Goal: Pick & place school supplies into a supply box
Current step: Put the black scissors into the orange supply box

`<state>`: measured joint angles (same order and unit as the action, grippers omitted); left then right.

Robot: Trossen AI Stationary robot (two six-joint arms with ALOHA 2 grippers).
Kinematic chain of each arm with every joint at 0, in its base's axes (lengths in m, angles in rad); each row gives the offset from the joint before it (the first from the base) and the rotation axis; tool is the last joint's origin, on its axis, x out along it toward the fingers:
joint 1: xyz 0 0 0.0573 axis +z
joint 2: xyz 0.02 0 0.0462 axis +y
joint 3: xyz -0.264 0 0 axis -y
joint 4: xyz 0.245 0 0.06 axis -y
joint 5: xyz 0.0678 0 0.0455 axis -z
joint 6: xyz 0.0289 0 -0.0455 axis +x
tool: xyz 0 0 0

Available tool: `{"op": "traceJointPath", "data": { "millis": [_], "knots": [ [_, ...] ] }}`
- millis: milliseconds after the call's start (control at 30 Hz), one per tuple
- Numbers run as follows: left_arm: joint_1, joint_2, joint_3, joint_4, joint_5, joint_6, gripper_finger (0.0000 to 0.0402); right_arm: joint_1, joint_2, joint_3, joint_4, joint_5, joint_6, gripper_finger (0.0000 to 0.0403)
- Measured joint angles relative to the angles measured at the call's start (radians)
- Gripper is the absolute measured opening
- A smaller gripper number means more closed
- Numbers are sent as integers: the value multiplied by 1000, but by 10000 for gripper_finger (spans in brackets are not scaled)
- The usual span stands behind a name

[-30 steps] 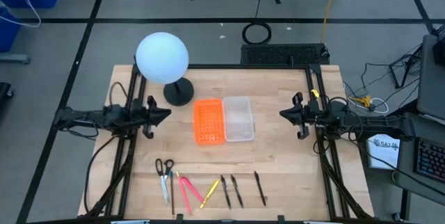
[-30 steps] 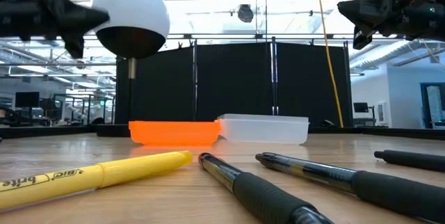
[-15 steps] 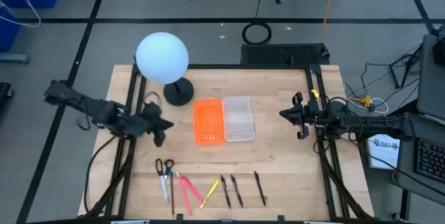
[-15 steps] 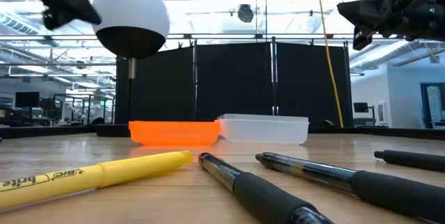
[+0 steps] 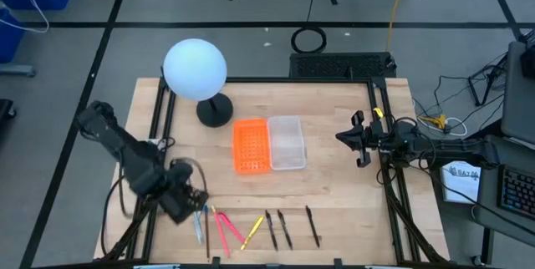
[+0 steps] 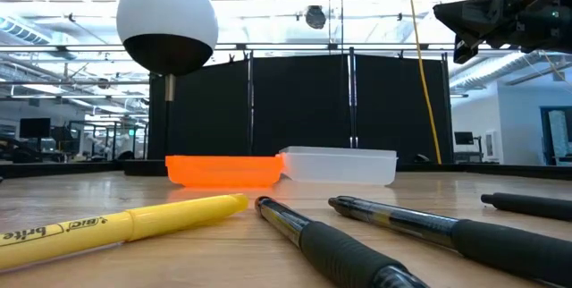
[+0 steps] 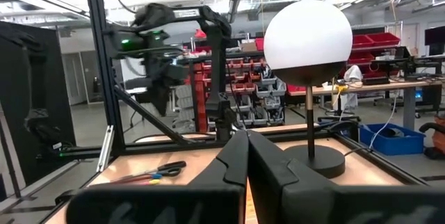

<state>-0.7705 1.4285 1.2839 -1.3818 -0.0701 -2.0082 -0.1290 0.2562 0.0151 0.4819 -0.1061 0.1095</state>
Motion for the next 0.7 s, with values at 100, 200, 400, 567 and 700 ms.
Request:
{"op": "traceJointPath", "data": {
  "millis": [100,200,400,567,700],
  "knots": [
    [-59,57,6,5,19,-165,8,0,0,0,0,0,-2,0],
    [-77,102,-4,27,1,-272,20,0,0,0,0,0,-15,0],
    [-30,193,-29,153,-1,-249,25,0,1,0,-32,0,-43,0],
    [19,234,-30,183,-9,-183,47,0,1,0,-22,0,-43,0],
    [49,256,-30,180,-8,-225,107,0,0,0,-22,0,-43,0]
  ]
}}
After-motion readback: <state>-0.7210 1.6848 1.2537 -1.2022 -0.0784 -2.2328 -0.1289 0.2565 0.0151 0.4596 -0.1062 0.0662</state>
